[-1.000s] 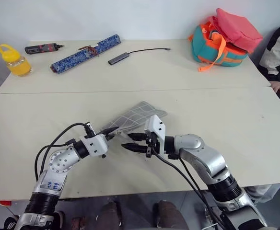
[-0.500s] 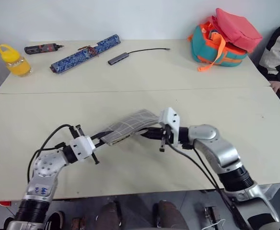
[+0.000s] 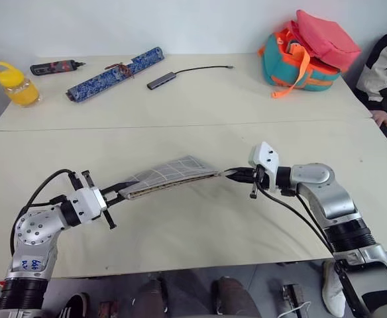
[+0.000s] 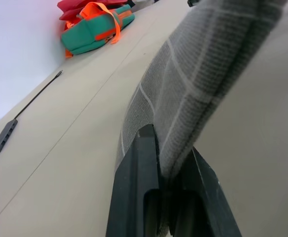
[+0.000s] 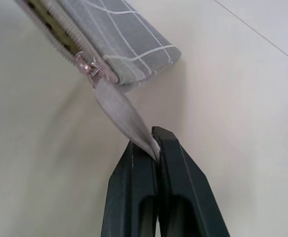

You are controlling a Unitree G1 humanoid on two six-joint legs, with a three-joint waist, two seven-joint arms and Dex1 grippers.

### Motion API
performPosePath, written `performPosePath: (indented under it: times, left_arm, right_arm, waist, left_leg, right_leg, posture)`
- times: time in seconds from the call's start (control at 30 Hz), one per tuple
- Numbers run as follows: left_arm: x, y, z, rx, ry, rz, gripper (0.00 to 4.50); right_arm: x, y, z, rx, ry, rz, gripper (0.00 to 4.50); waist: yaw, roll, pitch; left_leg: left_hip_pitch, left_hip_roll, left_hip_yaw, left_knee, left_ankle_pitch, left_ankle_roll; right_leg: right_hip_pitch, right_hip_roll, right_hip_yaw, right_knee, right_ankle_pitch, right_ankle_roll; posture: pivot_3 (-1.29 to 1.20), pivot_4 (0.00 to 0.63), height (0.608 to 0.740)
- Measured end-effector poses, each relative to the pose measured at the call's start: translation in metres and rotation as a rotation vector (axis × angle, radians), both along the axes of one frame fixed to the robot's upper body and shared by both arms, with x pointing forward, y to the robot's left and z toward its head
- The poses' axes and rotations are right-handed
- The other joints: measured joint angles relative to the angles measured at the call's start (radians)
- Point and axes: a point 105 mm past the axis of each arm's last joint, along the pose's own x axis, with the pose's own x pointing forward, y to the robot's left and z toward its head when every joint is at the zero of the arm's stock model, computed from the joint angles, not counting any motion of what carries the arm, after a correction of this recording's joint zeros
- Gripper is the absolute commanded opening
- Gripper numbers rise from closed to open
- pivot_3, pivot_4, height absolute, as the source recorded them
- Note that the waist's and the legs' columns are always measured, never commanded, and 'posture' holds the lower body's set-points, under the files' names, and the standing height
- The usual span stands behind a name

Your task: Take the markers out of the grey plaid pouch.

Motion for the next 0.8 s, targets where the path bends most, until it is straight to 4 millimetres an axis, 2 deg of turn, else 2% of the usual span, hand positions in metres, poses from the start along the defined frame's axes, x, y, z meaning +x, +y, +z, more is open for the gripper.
performPosePath:
  times: [0.17, 0.27, 0.43, 0.6, 0.7, 0.8]
  left_arm:
    - [0.000, -0.004, -0.001, -0.021, 0.000, -0.006, 0.00]
    - [0.000, -0.004, -0.002, -0.021, 0.002, -0.004, 0.00]
    - [0.000, -0.004, -0.003, -0.018, 0.003, -0.002, 0.00]
    - [0.002, -0.008, -0.003, -0.013, -0.003, -0.009, 0.00]
    - [0.004, -0.013, -0.004, -0.021, 0.004, -0.014, 0.00]
    - [0.005, -0.016, -0.007, -0.034, 0.019, -0.011, 0.00]
  right_arm:
    - [-0.014, 0.007, 0.002, 0.020, 0.040, 0.068, 2.00]
    - [-0.023, -0.001, 0.004, -0.003, 0.072, 0.097, 2.00]
    - [-0.031, -0.017, 0.038, 0.027, 0.064, 0.116, 2.00]
    - [-0.030, -0.006, 0.061, 0.076, -0.022, 0.137, 2.00]
    - [-0.030, 0.010, 0.074, 0.133, -0.083, 0.164, 1.08]
    - [-0.042, 0.030, 0.075, 0.129, -0.119, 0.237, 0.02]
  waist:
    - [0.003, 0.000, 0.000]
    - [0.005, 0.000, 0.000]
    - [0.005, 0.000, 0.000]
    - [0.000, 0.000, 0.000]
    - [0.002, 0.000, 0.000]
    - [0.003, 0.000, 0.000]
  left_leg:
    - [0.000, 0.000, 0.000, 0.000, 0.000, 0.000]
    - [0.000, 0.000, 0.000, 0.000, 0.000, 0.001]
    - [0.000, 0.000, 0.000, 0.001, -0.001, 0.001]
    - [0.000, 0.000, 0.000, 0.001, -0.001, 0.001]
    - [0.000, 0.000, 0.000, 0.001, -0.001, 0.001]
    - [0.000, 0.001, 0.000, 0.000, -0.001, 0.001]
  right_leg:
    - [0.000, -0.001, 0.000, 0.000, 0.000, 0.000]
    - [0.000, -0.001, 0.000, 0.000, 0.000, 0.000]
    - [0.001, -0.001, 0.000, -0.001, 0.000, 0.000]
    - [0.001, 0.000, 0.001, 0.000, 0.000, 0.000]
    - [0.000, 0.000, 0.001, 0.000, 0.000, 0.000]
    - [0.000, 0.000, 0.000, 0.000, 0.000, 0.000]
  posture:
    - [0.00, 0.150, 0.740]
    - [0.00, 0.150, 0.740]
    - [0.00, 0.150, 0.740]
    - [0.00, 0.150, 0.740]
    - [0.00, 0.150, 0.740]
    - [0.00, 0.150, 0.740]
